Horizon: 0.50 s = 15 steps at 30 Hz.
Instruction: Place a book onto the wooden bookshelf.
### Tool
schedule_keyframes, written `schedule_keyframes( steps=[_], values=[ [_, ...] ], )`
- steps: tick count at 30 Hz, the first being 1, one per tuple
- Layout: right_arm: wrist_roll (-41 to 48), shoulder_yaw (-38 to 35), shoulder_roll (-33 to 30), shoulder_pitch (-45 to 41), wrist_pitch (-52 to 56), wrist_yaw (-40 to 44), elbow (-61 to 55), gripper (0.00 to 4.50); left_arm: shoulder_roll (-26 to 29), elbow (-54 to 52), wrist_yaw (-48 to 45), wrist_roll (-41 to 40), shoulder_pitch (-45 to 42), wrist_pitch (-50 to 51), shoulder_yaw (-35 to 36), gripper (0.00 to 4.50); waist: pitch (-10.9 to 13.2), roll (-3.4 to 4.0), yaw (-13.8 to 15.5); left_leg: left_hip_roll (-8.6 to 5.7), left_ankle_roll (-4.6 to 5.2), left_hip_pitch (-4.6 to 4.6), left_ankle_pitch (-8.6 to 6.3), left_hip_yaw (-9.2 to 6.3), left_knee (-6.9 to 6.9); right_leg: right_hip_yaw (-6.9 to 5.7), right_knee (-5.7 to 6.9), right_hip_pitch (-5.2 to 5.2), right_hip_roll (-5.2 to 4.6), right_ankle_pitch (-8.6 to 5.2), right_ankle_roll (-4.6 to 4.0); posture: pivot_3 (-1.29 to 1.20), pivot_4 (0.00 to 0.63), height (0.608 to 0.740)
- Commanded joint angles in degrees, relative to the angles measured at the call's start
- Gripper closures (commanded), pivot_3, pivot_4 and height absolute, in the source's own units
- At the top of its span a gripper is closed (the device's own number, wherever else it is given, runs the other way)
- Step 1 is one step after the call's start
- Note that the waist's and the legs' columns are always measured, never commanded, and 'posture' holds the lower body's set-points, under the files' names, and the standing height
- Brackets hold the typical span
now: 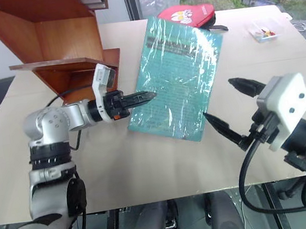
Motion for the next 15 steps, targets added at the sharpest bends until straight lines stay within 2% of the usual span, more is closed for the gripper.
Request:
schedule_keyframes(
  steps=[1,4,6,7,11,15],
  values=[
    [1.86,-2.50,0.70,-3.01,0.55,3.19,2.87,0.00,3.41,-8.82,-4.85,10.06,-2.25,-28.61,-2.28,4.46,-0.03,0.05,0.38,-0.02,0.00,0.00,0.00,0.00,0.00,-0.04,0.00,0.01,0.11,0.01,-0.01,0.00,0.150,0.740],
    [1.14,-2.91,1.37,-4.42,1.10,7.35,5.96,0.00,6.63,-5.20,-6.87,17.32,-7.17,-51.00,-0.89,4.46,-0.03,0.06,0.52,-0.04,0.00,0.05,0.00,0.07,0.00,-0.01,0.00,0.02,0.19,0.01,-0.03,0.00,0.150,0.740],
    [-1.29,-1.92,1.77,-5.12,1.43,9.30,8.21,0.00,8.79,-1.95,-6.80,19.34,-10.38,-57.76,-0.09,4.46,-0.03,0.05,0.67,-0.04,0.03,0.04,-0.01,0.07,0.02,-0.02,0.01,0.02,0.21,0.01,-0.03,0.00,0.150,0.740],
    [-2.48,-0.45,1.94,-6.62,1.64,9.67,9.23,0.00,9.85,0.19,-6.86,19.68,-12.04,-60.13,0.40,4.46,-0.04,0.07,0.73,-0.03,0.04,-0.01,-0.01,0.06,0.04,-0.04,-0.03,0.02,0.26,0.01,-0.02,0.00,0.150,0.740],
    [-6.22,3.08,2.96,-13.78,1.05,12.23,13.22,0.00,21.46,6.92,-11.30,23.80,-16.76,-64.89,0.05,4.46,-0.03,0.09,0.01,-0.01,0.15,-0.01,-0.06,0.21,0.06,-0.12,-0.01,-0.06,0.35,0.01,0.01,0.00,0.150,0.740],
    [-11.14,6.29,4.74,-19.11,-0.24,14.64,15.57,0.00,30.72,13.29,-11.99,28.27,-18.93,-64.47,-1.24,4.46,-0.02,0.10,-0.32,0.00,0.16,0.02,-0.07,0.24,0.00,-0.12,0.02,-0.11,0.40,-0.01,0.04,0.00,0.150,0.740]
  ],
)
